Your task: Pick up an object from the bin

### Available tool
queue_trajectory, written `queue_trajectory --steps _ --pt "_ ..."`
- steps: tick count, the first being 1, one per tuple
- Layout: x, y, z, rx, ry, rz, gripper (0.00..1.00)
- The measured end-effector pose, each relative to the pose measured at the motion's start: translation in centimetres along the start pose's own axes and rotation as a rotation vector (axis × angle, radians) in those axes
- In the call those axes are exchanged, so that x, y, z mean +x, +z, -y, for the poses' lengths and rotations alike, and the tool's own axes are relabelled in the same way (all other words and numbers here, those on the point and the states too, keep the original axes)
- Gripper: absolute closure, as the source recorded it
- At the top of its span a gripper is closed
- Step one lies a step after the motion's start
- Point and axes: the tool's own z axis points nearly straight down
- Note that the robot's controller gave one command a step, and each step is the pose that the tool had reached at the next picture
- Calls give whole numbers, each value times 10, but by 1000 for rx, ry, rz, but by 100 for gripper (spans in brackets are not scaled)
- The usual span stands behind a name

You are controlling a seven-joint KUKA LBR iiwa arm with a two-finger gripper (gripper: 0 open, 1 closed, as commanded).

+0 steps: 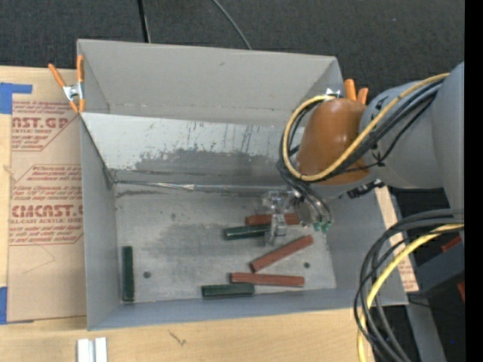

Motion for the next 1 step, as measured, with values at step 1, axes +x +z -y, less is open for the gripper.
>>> queue_trajectory --steps 1 --pt "0 0 0 0 0 0 100"
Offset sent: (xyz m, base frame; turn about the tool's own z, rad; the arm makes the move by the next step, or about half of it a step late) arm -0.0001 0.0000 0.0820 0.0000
